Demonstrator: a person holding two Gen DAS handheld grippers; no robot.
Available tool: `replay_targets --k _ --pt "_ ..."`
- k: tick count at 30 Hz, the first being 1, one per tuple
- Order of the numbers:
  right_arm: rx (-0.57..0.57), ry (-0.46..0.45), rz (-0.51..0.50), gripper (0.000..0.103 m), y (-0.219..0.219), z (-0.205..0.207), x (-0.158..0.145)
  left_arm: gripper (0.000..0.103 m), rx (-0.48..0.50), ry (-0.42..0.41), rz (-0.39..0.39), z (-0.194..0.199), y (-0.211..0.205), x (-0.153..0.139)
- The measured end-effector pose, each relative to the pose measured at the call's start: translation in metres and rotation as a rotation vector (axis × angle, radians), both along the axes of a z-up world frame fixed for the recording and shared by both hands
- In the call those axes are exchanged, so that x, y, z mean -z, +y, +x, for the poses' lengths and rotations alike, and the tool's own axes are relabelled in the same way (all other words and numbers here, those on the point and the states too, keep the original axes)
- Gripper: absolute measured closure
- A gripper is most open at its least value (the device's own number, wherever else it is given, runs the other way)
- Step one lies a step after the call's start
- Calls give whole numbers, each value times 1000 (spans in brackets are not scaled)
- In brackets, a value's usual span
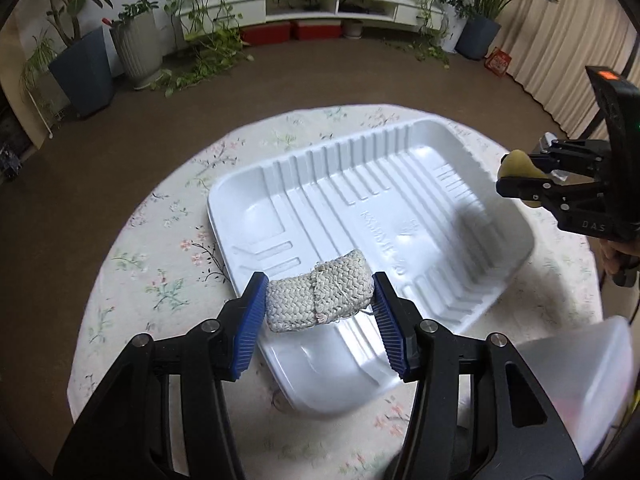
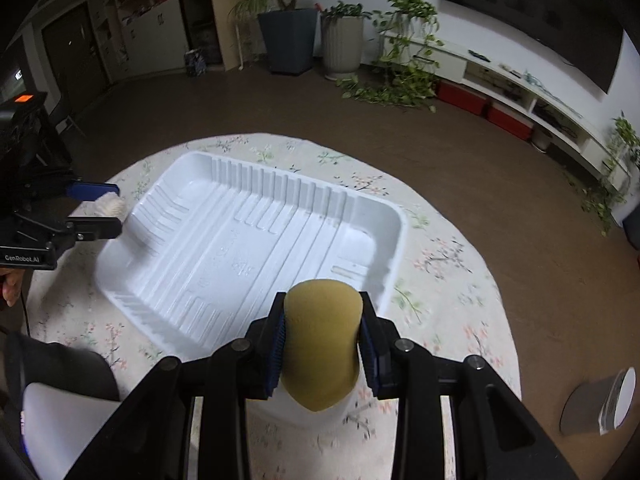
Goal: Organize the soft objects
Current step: 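Carry both items to the white tray and open both grippers to drop them, then grasp the blue tissue pack with the left gripper while the right grasps the yellow egg sponge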
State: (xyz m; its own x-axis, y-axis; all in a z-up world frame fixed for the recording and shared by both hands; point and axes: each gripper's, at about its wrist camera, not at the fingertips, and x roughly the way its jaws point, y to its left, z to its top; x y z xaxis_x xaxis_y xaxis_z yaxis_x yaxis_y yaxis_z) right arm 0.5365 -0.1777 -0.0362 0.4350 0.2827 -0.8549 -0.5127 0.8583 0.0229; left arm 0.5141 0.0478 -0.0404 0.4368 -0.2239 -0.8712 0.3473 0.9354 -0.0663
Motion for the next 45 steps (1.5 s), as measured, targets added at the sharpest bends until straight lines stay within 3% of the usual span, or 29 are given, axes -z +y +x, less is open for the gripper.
replay_targets --k 11,23,26,32,34,36,39,45 --pt "-34 53 -75 67 21 16 42 52 -2 25 40 14 -6 30" --pt "-31 40 -77 55 22 9 44 47 -17 21 39 18 -8 30" --pt "-22 21 -58 40 20 8 37 37 -18 0 24 17 -6 25" --pt "13 -16 2 33 8 4 14 24 -65 -48 -21 16 5 6" --pt "29 -30 39 27 -2 1 1 6 -86 -75 -49 12 15 -5" --pt "39 -43 72 17 -11 -4 -10 0 -108 -97 -74 7 23 -15" --pt "68 -74 138 0 -31 -16 -31 0 -157 -140 -111 -8 39 -33" --pt "178 -148 256 0 -78 -56 -69 0 -221 -232 -152 -60 68 -68"
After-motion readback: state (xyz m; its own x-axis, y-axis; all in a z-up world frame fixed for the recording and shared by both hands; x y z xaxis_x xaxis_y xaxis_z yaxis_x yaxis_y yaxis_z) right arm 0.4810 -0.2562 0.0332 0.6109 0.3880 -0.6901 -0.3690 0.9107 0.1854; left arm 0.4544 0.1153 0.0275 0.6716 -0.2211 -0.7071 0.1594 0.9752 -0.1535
